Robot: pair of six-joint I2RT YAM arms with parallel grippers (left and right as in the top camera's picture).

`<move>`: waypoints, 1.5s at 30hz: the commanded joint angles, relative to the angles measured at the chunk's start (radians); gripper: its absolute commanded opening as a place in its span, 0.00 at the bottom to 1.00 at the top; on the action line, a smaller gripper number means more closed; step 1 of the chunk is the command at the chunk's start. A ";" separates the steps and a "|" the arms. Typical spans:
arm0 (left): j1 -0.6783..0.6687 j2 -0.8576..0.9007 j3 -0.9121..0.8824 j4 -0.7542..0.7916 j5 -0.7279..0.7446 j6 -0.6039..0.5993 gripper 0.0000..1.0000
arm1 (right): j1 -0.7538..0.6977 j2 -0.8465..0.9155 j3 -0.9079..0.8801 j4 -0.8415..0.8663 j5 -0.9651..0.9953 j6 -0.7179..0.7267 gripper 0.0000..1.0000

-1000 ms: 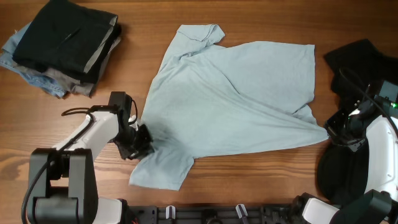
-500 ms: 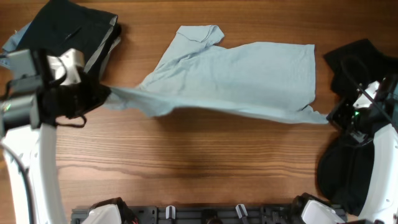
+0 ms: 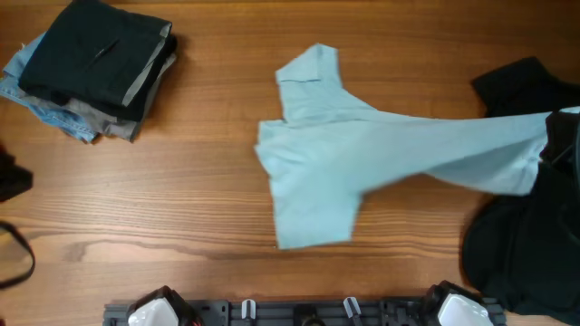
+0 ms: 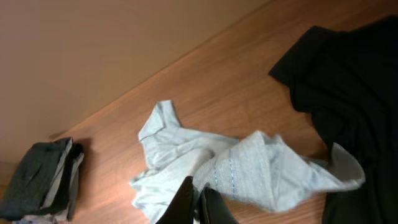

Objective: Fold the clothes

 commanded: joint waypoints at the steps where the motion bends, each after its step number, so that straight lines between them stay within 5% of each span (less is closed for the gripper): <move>1: -0.092 0.204 -0.018 -0.207 0.241 0.140 0.17 | 0.002 0.058 0.005 -0.019 -0.008 0.008 0.04; 5: -0.452 0.404 -0.157 -0.264 0.227 0.278 0.33 | 0.002 0.112 0.005 -0.030 -0.005 0.005 0.04; 9: -0.738 0.600 -0.347 -0.107 0.045 0.257 0.39 | 0.002 0.142 0.005 -0.034 -0.004 0.000 0.04; 12: -0.844 0.772 -0.468 0.019 0.003 0.209 0.63 | 0.002 0.142 0.005 -0.033 -0.003 -0.021 0.04; 16: -0.926 0.966 -0.524 0.108 0.039 0.206 0.69 | 0.002 0.142 0.005 -0.033 0.037 -0.021 0.04; 24: -0.978 1.074 -0.554 0.184 0.037 0.202 0.60 | 0.002 0.142 0.005 -0.032 0.053 -0.020 0.04; 26: -0.983 1.074 -0.593 0.233 0.037 0.202 0.39 | 0.002 0.142 0.005 -0.032 0.053 -0.020 0.04; 28: -0.983 1.073 -0.606 0.238 0.037 0.202 0.04 | 0.002 0.142 0.005 -0.032 0.053 -0.020 0.04; 32: -0.916 1.004 -0.537 0.106 0.014 0.202 0.04 | 0.002 0.142 0.005 -0.032 0.052 -0.020 0.05; 36: -0.673 0.748 -0.228 -0.095 0.006 0.172 0.04 | 0.002 0.142 0.005 -0.048 0.052 -0.021 0.04; 45: -0.108 0.067 0.056 -0.021 -0.020 0.102 0.04 | 0.002 -0.026 0.031 -0.066 0.037 0.007 0.04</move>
